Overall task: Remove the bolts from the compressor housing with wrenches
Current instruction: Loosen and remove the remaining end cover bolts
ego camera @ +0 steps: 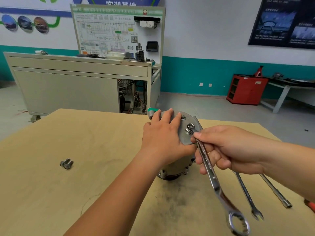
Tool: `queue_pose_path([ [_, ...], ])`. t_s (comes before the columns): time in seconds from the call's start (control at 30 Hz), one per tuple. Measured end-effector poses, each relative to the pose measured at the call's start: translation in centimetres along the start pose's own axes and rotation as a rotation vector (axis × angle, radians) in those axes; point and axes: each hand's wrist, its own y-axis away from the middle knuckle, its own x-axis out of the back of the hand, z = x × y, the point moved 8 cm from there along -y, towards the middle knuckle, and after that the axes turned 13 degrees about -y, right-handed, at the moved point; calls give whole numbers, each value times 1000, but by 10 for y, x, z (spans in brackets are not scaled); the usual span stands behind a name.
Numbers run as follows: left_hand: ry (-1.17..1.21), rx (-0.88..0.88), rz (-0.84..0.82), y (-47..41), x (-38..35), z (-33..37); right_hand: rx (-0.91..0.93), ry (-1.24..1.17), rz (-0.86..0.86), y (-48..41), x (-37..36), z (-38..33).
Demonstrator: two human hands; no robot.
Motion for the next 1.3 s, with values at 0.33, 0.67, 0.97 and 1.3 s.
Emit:
queue_pose_path([
  [0.33, -3, -19, 40, -3, -5, 0, -165, 806, -37, -5, 39, -27],
  [0.67, 9, -24, 12, -3, -4, -2, 363, 1033, 226, -22, 65, -102],
  [0.97, 10, -24, 42, -3, -4, -2, 27, 101, -59, -1, 16, -21],
  [1.3, -3, -28, 18, -3, -4, -1, 16, -55, -18, -1, 3, -2],
])
